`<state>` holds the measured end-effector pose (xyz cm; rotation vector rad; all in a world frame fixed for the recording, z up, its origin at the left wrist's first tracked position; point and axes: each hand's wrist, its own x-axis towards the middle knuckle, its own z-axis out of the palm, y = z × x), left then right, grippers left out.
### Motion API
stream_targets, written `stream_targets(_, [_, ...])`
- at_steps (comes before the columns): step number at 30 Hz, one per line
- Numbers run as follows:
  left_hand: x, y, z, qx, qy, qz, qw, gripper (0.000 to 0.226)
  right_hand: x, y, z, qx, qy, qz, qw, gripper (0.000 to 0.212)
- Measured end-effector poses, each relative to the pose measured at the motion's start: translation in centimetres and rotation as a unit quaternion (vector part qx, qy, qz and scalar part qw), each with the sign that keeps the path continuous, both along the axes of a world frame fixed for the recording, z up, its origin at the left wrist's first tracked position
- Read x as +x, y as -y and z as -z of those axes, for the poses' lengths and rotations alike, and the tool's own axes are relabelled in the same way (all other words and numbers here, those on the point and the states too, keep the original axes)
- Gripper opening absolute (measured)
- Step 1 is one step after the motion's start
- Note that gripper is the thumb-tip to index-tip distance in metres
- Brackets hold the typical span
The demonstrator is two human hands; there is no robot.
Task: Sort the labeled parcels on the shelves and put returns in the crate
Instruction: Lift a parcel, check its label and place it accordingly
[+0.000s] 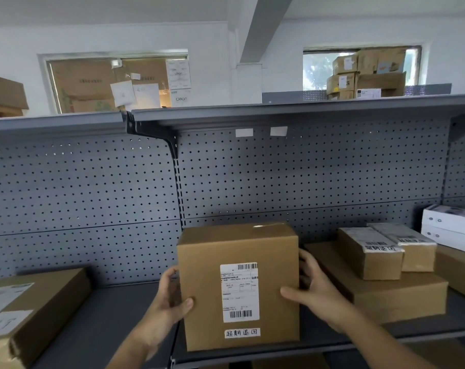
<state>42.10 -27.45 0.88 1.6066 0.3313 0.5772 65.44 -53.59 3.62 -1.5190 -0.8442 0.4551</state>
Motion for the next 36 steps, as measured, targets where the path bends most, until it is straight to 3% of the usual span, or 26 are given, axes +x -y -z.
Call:
stream_targets(3, [0.2,0.1,0.9,-0.023,0.007,0.011,1.000,0.071,-0.2,-0.2,2.7,-0.017,-0.057,-0.010,0.998,0.093])
stream_targets(9, [0.5,0.3,2.4,-0.077,0.015,0.001,0.997,0.088,-0.3,-0.6,4.6,-0.038,-0.076,-0.001,0.996,0.090])
stream_targets(11, [0.6,0.8,1.8,-0.080,0.010,-0.014,0.997,0.080,-0.1,-0.6,4.3,-0.036,-0.086,0.003,0.996,0.083])
stream_targets(15, [0.9,1.9,-0.4,-0.088,0.026,-0.049,0.995,0.040,-1.0,-0.5,2.1,0.017,-0.116,0.005,0.993,0.073])
stream_targets(20, [0.7,3.5,-4.4,-0.105,0.091,-0.095,0.986,0.051,-2.0,0.1,-1.1,0.107,-0.129,0.030,0.985,0.082])
stream_targets(24, [0.2,5.4,-7.0,-0.111,0.127,-0.096,0.981,0.050,-3.3,1.2,-3.9,0.173,-0.108,0.047,0.978,0.065])
stream_targets(36, [-1.5,9.4,-9.6,-0.113,0.157,-0.101,0.976,0.050,-4.9,4.3,-5.4,0.207,-0.110,0.056,0.970,0.062])
